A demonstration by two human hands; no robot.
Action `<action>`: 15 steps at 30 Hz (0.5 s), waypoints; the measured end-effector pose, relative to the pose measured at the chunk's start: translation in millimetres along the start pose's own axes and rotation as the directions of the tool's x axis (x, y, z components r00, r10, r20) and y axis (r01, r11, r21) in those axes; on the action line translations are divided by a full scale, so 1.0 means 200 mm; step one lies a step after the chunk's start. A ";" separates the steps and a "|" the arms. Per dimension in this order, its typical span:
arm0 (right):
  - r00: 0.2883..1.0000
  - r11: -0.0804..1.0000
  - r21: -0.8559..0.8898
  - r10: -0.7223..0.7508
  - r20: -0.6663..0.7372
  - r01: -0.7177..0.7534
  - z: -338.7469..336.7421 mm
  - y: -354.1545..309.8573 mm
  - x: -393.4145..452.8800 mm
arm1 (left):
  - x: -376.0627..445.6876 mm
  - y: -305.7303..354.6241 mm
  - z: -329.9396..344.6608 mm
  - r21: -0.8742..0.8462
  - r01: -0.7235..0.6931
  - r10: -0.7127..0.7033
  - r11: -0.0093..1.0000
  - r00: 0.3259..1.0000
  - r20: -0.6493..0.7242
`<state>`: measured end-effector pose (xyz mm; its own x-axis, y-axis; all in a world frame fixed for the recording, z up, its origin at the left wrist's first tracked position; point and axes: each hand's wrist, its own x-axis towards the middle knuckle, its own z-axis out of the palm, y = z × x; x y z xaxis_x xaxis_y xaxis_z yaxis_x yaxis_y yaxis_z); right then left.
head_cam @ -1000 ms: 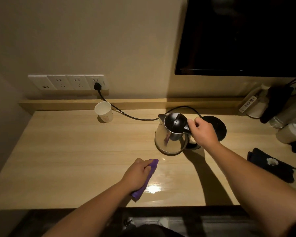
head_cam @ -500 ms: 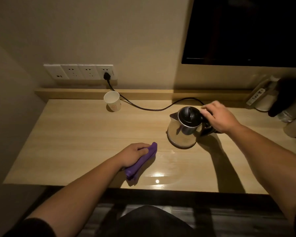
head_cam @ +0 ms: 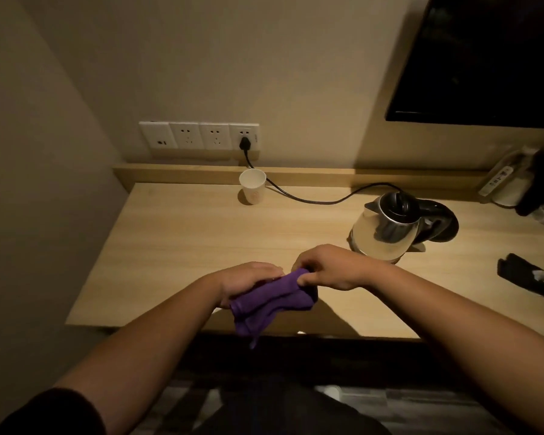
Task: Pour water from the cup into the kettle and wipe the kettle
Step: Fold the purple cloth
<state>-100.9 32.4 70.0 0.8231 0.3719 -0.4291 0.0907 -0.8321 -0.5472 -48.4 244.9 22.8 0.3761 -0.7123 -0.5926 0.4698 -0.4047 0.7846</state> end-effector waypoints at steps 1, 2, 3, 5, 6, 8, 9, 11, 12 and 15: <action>1.000 1.000 0.030 0.009 -0.014 -0.008 0.03 -0.06 0.02 | -0.07 -0.01 -0.04 0.080 0.006 -0.009 0.997 0.999 0.038; 0.999 0.998 0.061 0.025 -0.031 -0.023 0.06 -0.12 0.04 | -0.13 -0.03 -0.07 0.178 0.003 -0.016 0.984 0.998 0.068; 0.998 0.996 0.083 0.044 -0.043 -0.040 0.10 -0.18 0.06 | -0.20 -0.05 -0.12 0.287 -0.005 -0.020 0.958 0.996 0.085; 0.994 0.989 0.123 0.092 -0.054 -0.084 0.16 -0.28 0.10 | -0.30 -0.09 -0.20 0.493 -0.043 -0.004 0.869 0.996 0.094; 0.992 0.984 0.148 0.111 -0.056 -0.102 0.19 -0.32 0.11 | -0.34 -0.12 -0.25 0.570 -0.068 0.018 0.819 0.995 0.093; 0.990 0.974 0.193 0.131 -0.060 -0.117 0.24 -0.39 0.13 | -0.38 -0.16 -0.33 0.689 -0.122 0.076 0.714 0.992 0.096; 0.990 0.972 0.202 0.134 -0.049 -0.121 0.27 -0.41 0.13 | -0.40 -0.18 -0.36 0.737 -0.134 0.098 0.663 0.991 0.092; 0.990 0.980 0.151 0.137 -0.015 -0.134 0.31 -0.44 0.14 | -0.42 -0.20 -0.42 0.797 -0.142 0.128 0.588 0.988 0.081; 0.990 0.986 0.096 0.141 -0.006 -0.140 0.33 -0.44 0.14 | -0.42 -0.20 -0.44 0.811 -0.143 0.140 0.568 0.987 0.075; 0.989 0.990 -0.031 0.136 -0.061 -0.139 0.39 -0.41 0.17 | -0.40 -0.22 -0.47 0.863 -0.162 0.196 0.479 0.978 0.075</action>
<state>-124.1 145.8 43.2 0.8606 0.2290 -0.4549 -0.0068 -0.8880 -0.4598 -24.3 374.1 17.7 0.4001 -0.8188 -0.4117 -0.5254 -0.5730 0.6289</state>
